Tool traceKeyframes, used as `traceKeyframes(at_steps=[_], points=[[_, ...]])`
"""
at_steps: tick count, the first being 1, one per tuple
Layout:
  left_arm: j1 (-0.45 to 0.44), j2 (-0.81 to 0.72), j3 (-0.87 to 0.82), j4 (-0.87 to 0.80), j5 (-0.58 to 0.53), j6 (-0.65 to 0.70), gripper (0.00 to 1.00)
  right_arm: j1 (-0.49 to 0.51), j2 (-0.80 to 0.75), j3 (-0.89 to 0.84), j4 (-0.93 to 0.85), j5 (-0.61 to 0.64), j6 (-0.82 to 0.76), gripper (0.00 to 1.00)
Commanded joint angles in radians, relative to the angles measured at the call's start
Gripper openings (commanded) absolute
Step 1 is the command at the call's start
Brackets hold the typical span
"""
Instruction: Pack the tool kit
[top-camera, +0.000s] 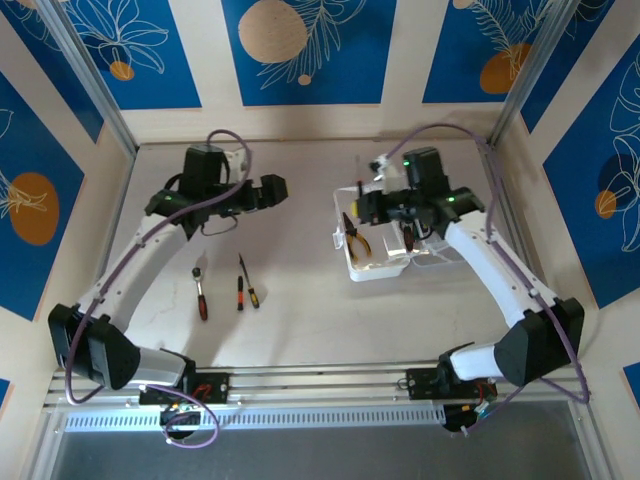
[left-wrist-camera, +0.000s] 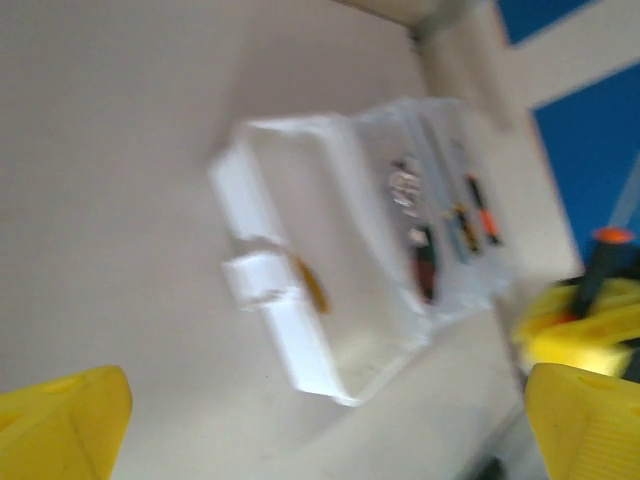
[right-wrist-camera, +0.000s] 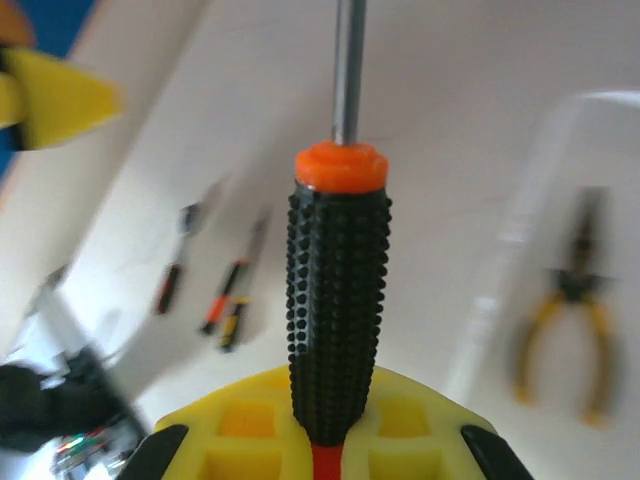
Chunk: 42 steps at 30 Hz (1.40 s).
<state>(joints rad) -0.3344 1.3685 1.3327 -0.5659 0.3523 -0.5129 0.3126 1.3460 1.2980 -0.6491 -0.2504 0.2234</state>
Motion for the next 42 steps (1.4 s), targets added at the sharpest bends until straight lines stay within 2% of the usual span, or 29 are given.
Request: traceKeyframes(at_steps=[1,3,7,11,14,23,26,37,42], points=[[0.047,-0.025,0.033,-0.26,-0.226,0.18,1.0,-0.112,-0.026,0.044,-0.193,0.19,-0.125,0.0],[0.065,-0.023,0.015,-0.306,-0.304,0.22,1.0,-0.183,-0.011,0.049,-0.22,0.294,-0.145,0.0],[0.085,-0.017,-0.04,-0.334,-0.379,0.248,1.0,-0.278,0.039,0.063,-0.234,0.438,-0.17,0.0],[0.098,-0.018,-0.1,-0.313,-0.365,0.251,1.0,-0.302,0.093,0.073,-0.211,0.606,-0.222,0.0],[0.1,-0.013,-0.127,-0.294,-0.34,0.245,1.0,-0.302,0.132,0.086,-0.191,0.686,-0.258,0.0],[0.102,0.024,-0.137,-0.263,-0.293,0.246,1.0,-0.259,0.191,0.023,-0.104,0.687,-0.421,0.01],[0.103,0.027,-0.136,-0.264,-0.287,0.246,1.0,-0.256,0.2,0.008,-0.101,0.682,-0.426,0.09],[0.102,0.027,-0.128,-0.269,-0.278,0.246,1.0,-0.262,0.229,-0.004,-0.106,0.729,-0.429,0.13],[0.102,0.029,-0.13,-0.269,-0.273,0.246,1.0,-0.268,0.229,-0.011,-0.107,0.729,-0.427,0.21]])
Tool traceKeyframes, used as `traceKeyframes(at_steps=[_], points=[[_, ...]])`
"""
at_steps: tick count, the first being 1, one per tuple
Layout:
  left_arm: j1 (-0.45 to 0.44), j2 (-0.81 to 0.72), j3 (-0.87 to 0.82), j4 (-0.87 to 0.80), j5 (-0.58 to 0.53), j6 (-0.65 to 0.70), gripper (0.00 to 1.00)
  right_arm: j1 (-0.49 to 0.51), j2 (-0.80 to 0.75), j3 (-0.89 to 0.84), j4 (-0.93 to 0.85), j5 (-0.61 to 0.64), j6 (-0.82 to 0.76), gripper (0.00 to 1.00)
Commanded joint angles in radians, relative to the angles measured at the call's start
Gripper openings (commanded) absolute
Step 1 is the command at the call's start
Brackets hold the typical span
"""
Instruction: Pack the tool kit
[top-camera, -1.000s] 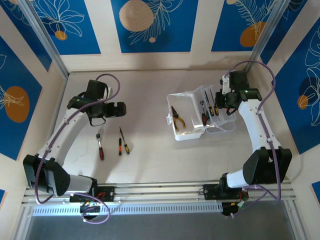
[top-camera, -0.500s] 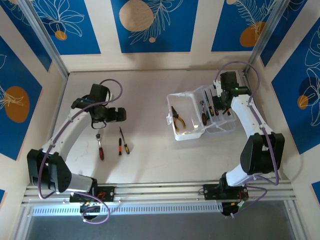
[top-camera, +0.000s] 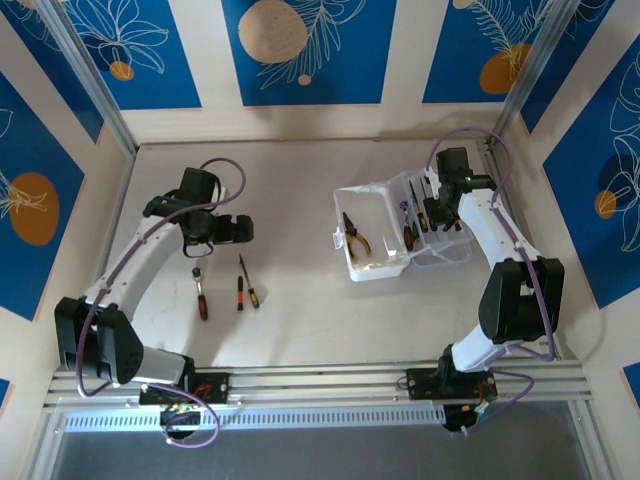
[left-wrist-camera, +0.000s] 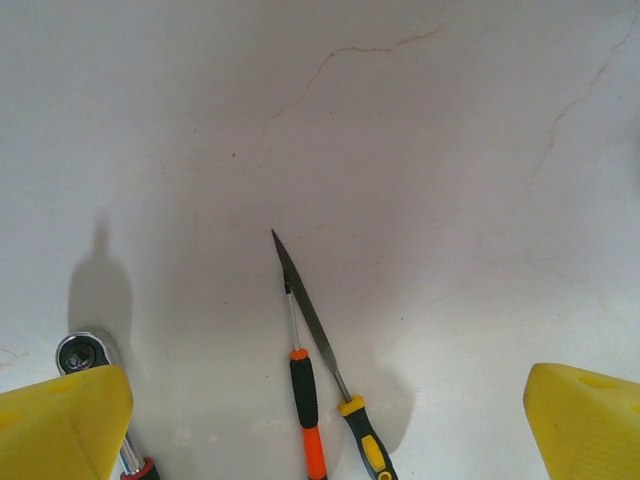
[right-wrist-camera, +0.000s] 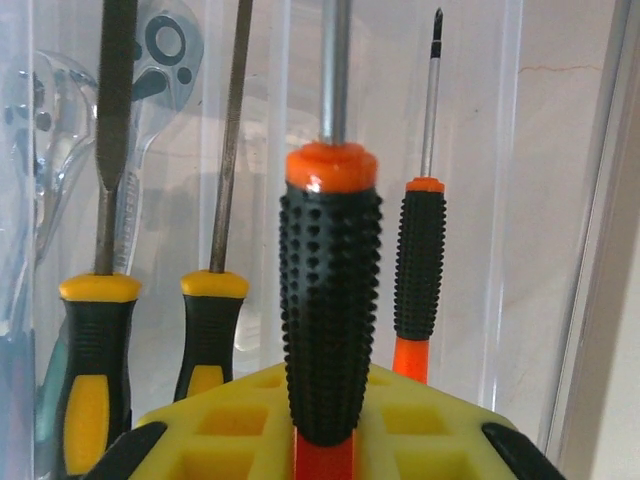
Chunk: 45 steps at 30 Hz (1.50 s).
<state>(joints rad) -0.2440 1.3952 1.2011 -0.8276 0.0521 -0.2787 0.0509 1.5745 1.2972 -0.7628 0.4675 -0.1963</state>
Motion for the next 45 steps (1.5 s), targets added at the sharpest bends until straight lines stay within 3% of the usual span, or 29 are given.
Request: traceKeyframes(at_steps=[1,10,12,13,16,18,23,29,39,45], points=[[0.012,0.002,0.002,-0.007,0.028,0.012,1.0,-0.006,0.001,-0.011,0.004,0.012,-0.006,0.23],[0.012,-0.004,0.001,-0.018,0.019,0.016,1.0,-0.002,-0.019,0.013,-0.02,0.032,0.006,0.34],[0.012,-0.011,-0.005,-0.026,0.011,0.016,1.0,0.005,-0.042,0.03,-0.035,0.033,0.014,0.41],[0.014,-0.015,-0.01,-0.03,0.004,0.013,1.0,0.008,-0.059,0.042,-0.046,0.033,0.025,0.48],[0.014,-0.031,-0.031,-0.04,0.002,0.005,1.0,0.013,-0.12,0.082,-0.082,0.009,0.059,0.85],[0.014,-0.04,-0.051,-0.042,0.005,-0.005,1.0,0.024,-0.159,0.104,-0.107,-0.008,0.073,0.98],[0.014,-0.057,-0.135,-0.044,-0.028,-0.038,1.0,0.101,-0.246,0.121,-0.16,-0.176,0.1,0.99],[0.031,-0.086,-0.229,-0.029,-0.147,-0.08,1.0,0.238,-0.305,0.032,-0.076,-0.315,0.17,0.99],[0.197,-0.036,-0.282,0.035,-0.228,-0.072,0.97,0.361,-0.198,0.035,-0.055,-0.363,0.233,0.99],[0.273,0.05,-0.314,0.113,-0.162,-0.068,0.83,0.424,-0.151,0.054,-0.057,-0.365,0.236,0.99]])
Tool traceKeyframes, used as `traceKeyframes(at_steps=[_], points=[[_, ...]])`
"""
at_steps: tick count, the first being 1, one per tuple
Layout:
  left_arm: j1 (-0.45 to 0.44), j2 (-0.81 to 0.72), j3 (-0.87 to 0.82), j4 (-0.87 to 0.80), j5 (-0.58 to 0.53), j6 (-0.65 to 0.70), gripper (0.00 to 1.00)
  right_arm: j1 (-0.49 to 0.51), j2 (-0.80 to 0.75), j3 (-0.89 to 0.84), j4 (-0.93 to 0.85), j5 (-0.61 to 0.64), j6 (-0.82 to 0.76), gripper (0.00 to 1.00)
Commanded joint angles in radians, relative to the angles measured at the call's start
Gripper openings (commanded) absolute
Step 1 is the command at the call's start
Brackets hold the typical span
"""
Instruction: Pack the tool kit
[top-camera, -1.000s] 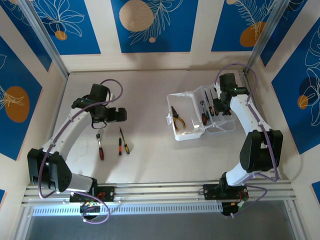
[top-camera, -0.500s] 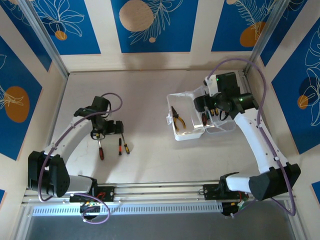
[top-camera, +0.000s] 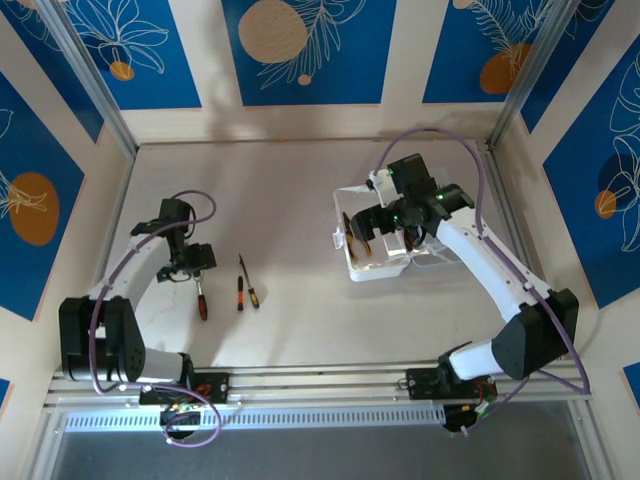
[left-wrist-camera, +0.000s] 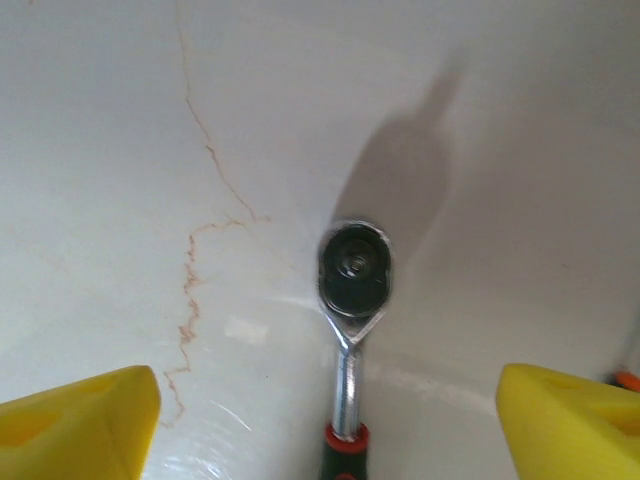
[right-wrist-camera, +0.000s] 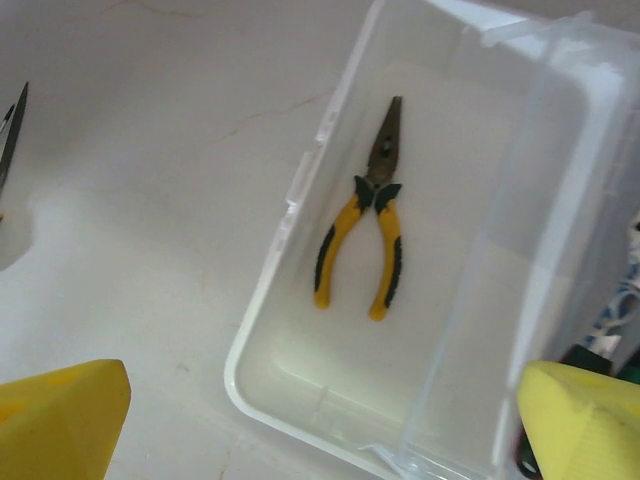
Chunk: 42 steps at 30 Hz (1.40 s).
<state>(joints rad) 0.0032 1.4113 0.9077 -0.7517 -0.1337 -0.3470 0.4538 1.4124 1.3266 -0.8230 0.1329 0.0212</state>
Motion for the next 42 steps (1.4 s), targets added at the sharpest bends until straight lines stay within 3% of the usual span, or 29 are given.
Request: traceKeyframes(at_steps=[1,11,14,20,31,38,42], points=[[0.034,0.051,-0.026,0.049,0.032,-0.001,0.81,0.027,0.019,0.026,0.001,-0.029,0.019,0.99],[0.049,0.192,-0.037,0.163,0.142,-0.014,0.58,0.049,0.053,0.055,-0.017,-0.016,0.014,0.99],[0.049,0.22,-0.038,0.178,0.151,-0.011,0.53,0.051,0.059,0.058,-0.023,-0.014,0.014,0.99],[0.049,0.254,-0.044,0.193,0.155,-0.004,0.35,0.053,0.064,0.061,-0.027,-0.012,0.014,0.99],[0.042,0.165,-0.007,0.111,0.209,0.039,0.01,0.056,0.051,0.075,-0.049,-0.021,0.016,0.99],[0.011,-0.014,0.118,-0.043,0.269,0.058,0.0,0.057,0.026,0.075,-0.047,-0.041,0.019,0.99],[-0.05,-0.083,0.201,-0.089,0.332,0.022,0.0,0.058,0.014,0.074,-0.041,-0.072,0.026,0.99]])
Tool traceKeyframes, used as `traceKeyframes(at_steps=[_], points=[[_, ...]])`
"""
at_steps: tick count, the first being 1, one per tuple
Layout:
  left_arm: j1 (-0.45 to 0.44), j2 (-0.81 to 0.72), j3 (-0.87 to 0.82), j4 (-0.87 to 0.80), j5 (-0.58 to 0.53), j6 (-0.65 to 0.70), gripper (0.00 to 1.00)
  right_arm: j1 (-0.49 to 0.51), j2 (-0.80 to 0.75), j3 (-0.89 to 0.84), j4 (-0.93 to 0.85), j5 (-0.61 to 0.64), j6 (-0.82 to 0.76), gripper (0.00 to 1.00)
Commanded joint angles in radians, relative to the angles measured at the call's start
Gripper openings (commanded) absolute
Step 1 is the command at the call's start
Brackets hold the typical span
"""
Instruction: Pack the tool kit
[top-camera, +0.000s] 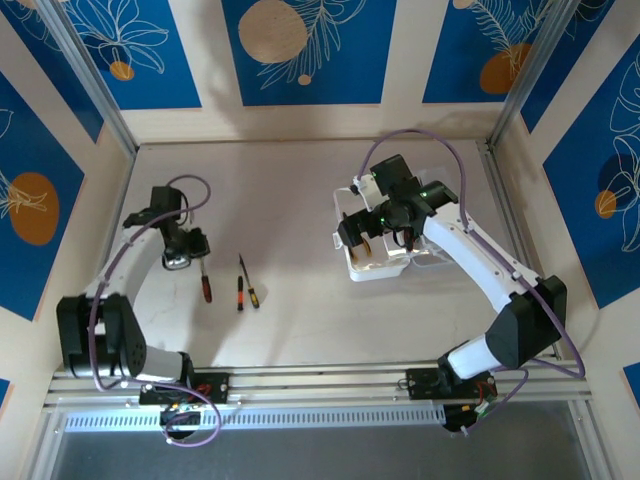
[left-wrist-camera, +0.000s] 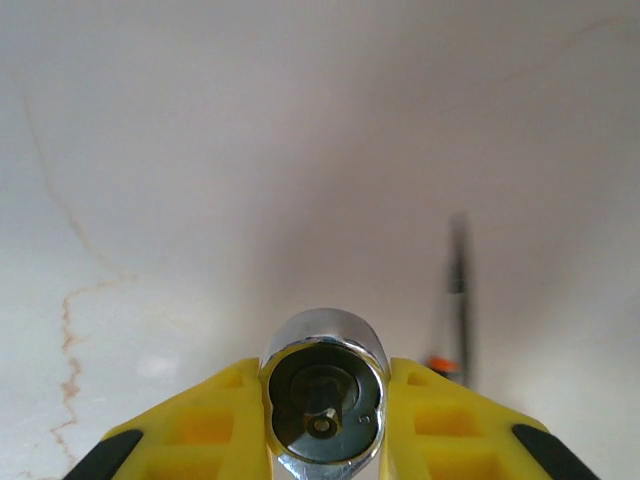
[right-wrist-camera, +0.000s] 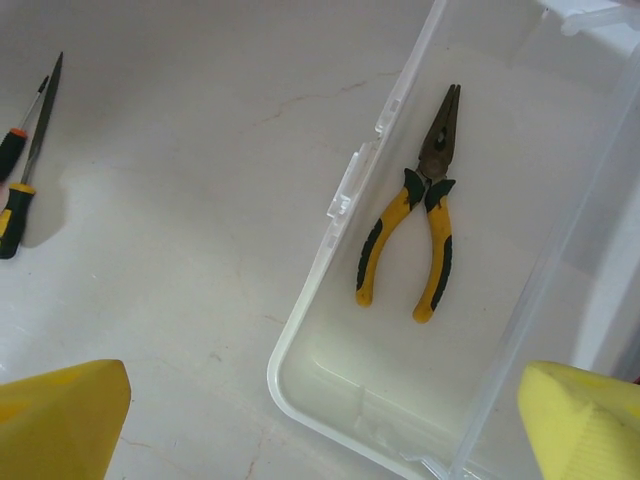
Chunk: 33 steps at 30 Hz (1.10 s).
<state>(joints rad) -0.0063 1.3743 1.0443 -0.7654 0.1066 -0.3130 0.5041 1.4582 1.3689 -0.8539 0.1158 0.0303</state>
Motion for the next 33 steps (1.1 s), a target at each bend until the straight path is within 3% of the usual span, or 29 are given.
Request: traceKeyframes(at_steps=[1,5,11,15,20,28,33], points=[[-0.065,-0.057,0.083,-0.077,0.117,-0.026,0.0,0.008,-0.034,0.033,-0.006,-0.065,0.019,0.99],[-0.192,-0.085,0.124,0.016,0.244,-0.129,0.0,0.025,-0.047,0.031,0.026,-0.121,0.023,0.99],[-0.387,-0.03,0.202,0.212,0.327,-0.262,0.0,0.072,-0.081,-0.012,0.17,-0.256,0.079,0.99],[-0.47,0.038,0.28,0.285,0.342,-0.3,0.0,0.103,-0.1,-0.065,0.285,-0.329,0.144,0.99],[-0.521,0.103,0.339,0.393,0.366,-0.344,0.0,0.141,-0.096,-0.108,0.353,-0.328,0.199,1.0],[-0.566,0.163,0.4,0.468,0.384,-0.375,0.0,0.159,-0.081,-0.179,0.473,-0.305,0.304,0.92],[-0.575,0.162,0.408,0.479,0.387,-0.377,0.0,0.16,-0.041,-0.148,0.488,-0.304,0.326,0.77]])
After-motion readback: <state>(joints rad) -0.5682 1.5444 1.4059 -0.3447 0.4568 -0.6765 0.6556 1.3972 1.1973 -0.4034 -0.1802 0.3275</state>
